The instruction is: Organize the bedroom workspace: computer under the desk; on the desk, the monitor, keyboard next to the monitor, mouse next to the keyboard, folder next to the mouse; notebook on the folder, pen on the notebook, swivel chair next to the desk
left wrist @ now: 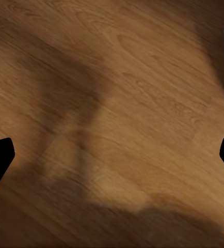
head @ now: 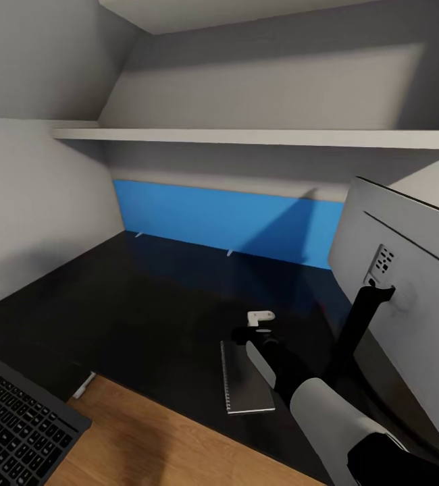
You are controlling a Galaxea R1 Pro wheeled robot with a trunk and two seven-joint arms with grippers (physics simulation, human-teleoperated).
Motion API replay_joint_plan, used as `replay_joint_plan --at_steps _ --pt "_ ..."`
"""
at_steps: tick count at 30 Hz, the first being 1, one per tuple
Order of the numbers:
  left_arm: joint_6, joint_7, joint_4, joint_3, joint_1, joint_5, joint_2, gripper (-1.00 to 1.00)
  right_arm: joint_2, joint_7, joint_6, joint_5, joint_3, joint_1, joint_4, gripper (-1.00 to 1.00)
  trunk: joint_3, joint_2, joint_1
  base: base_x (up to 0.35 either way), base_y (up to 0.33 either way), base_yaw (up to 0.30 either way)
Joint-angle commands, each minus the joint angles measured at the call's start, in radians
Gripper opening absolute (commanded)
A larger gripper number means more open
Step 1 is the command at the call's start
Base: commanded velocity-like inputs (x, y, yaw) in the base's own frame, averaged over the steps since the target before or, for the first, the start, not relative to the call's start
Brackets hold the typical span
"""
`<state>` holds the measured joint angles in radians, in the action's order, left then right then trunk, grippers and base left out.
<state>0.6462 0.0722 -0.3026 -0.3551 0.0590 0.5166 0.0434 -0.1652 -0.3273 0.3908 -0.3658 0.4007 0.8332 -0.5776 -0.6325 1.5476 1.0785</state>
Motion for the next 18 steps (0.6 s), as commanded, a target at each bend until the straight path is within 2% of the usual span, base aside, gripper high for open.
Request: replay_joint_plan --at_steps 1,18 --pt "0.004 0.008 0.000 -0.008 0.001 0.003 0.000 1.00 0.001 -0.009 0.005 -0.016 0.006 0.000 0.015 1.00 -0.001 0.000 0.000 0.000 0.000 0.000" --pt "0.004 0.006 0.000 -0.007 0.001 0.003 -0.002 1.00 0.001 -0.008 0.005 -0.016 0.006 0.000 0.037 1.00 -0.001 0.000 0.000 0.000 0.000 0.000"
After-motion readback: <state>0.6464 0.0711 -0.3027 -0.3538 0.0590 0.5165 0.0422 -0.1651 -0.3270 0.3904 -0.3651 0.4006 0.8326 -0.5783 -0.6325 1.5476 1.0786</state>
